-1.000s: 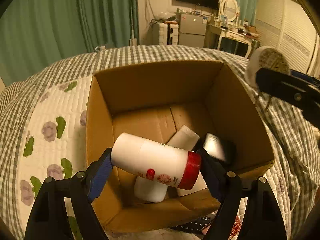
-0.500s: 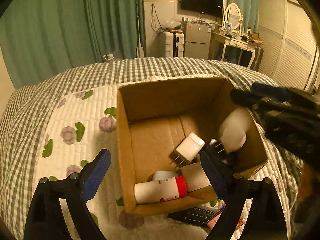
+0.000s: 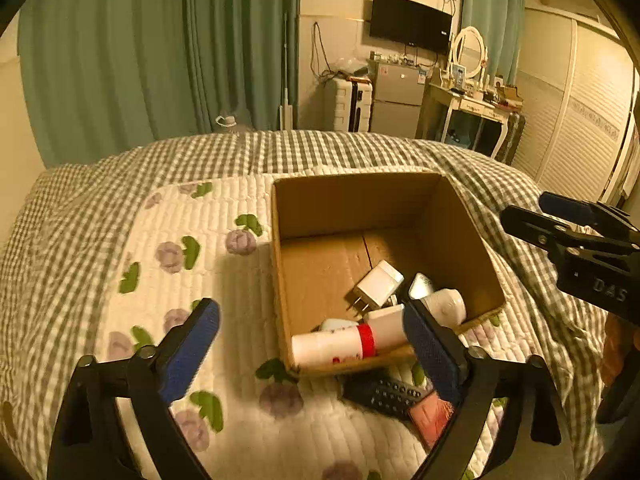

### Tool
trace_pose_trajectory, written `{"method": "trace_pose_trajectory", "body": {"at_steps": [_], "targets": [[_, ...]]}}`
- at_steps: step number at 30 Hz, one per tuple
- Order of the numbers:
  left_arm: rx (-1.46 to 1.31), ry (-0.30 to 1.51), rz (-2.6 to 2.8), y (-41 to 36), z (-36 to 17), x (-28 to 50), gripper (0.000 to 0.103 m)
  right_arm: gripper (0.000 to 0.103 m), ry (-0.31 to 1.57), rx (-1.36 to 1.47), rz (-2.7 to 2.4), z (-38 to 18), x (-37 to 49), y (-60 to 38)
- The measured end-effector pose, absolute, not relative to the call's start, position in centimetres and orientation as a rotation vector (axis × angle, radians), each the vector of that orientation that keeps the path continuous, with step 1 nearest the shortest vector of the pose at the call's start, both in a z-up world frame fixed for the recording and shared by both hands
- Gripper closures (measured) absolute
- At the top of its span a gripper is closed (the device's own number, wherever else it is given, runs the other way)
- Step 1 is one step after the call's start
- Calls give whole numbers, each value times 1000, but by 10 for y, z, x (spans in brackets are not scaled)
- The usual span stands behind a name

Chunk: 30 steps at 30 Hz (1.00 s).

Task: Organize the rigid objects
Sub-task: 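Carry the device and bottle over the box and release both into it, then grasp the pink rose tin with the right tool while the left tool grasps the black remote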

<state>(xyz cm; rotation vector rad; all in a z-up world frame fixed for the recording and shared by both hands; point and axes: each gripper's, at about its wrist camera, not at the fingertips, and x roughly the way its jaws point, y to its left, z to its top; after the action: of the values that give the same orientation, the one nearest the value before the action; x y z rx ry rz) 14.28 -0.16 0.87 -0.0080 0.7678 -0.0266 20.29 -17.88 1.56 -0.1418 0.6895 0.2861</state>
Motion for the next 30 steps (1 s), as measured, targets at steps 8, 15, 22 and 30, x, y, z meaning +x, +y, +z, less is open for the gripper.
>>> {"method": "trace_pose_trajectory", "body": {"at_steps": [8, 15, 22, 30], "targets": [[-40, 740, 32, 16, 16, 94, 2, 19, 764, -145, 252, 14, 149, -176], [-43, 788, 33, 22, -25, 68, 2, 19, 880, -118, 243, -51, 114, -167], [-46, 877, 41, 27, -73, 73, 2, 19, 1012, -196, 252, -121, 114, -151], [-9, 913, 38, 17, -86, 79, 2, 32, 1110, -185, 248, -165, 127, -151]]}}
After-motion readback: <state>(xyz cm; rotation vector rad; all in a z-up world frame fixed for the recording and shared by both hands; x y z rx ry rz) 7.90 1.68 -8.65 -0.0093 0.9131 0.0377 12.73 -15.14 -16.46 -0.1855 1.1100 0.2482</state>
